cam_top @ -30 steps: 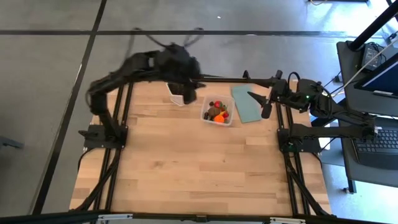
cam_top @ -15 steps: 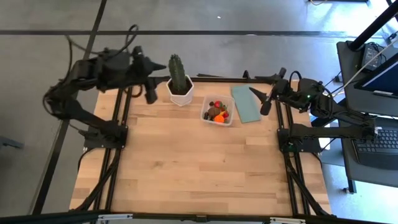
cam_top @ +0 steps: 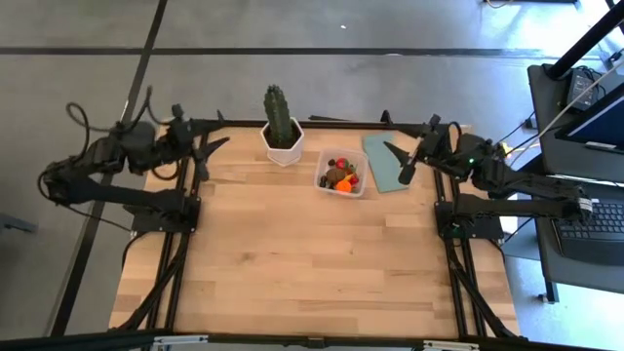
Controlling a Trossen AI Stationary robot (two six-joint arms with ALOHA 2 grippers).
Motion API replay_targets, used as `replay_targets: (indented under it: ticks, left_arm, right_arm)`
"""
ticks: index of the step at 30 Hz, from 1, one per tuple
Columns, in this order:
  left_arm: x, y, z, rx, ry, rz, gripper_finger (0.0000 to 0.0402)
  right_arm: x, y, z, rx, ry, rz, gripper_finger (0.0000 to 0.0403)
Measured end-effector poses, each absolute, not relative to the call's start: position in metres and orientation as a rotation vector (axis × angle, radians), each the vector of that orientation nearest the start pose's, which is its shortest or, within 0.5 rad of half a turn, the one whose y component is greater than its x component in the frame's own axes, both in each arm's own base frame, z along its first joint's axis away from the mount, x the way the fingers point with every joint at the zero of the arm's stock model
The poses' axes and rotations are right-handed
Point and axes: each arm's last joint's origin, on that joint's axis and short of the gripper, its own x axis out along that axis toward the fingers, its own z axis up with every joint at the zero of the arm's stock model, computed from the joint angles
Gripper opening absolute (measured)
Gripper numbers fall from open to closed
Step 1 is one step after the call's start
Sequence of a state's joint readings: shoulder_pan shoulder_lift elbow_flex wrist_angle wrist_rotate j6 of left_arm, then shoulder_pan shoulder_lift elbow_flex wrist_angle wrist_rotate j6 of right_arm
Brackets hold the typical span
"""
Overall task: Pick and placing Produce into tupperware
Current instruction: Return to Home Position
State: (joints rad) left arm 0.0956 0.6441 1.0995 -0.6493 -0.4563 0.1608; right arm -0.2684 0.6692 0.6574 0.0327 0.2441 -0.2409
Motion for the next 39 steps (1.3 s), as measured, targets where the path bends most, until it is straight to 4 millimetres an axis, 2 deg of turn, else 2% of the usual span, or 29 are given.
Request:
replay_targets:
  ticks: [4,9,16,22,28,39]
  left_arm:
    - [0.075,0.020,0.368,0.177,0.151,0.545,0.0140]
    - [0.054,0.019,0.322,0.126,0.107,0.599,0.0148]
    - [0.033,0.021,0.279,0.064,0.040,0.768,0.0152]
    - [0.037,0.024,0.268,0.068,0.019,0.856,0.0144]
    - [0.044,0.024,0.264,-0.016,-0.055,0.829,0.0135]
    - [0.062,0.024,0.237,-0.012,-0.044,0.785,0.0120]
  right_arm:
    - [0.148,-0.048,0.303,-0.246,-0.039,-0.523,0.0239]
    - [0.143,-0.050,0.281,-0.237,-0.056,-0.542,0.0239]
    - [0.131,-0.059,0.258,-0.190,-0.034,-0.627,0.0239]
    - [0.116,-0.066,0.248,-0.137,-0.093,-0.715,0.0239]
    - [0.104,-0.065,0.228,-0.081,-0.160,-0.748,0.0239]
    - [0.097,-0.061,0.201,-0.060,-0.246,-0.743,0.0239]
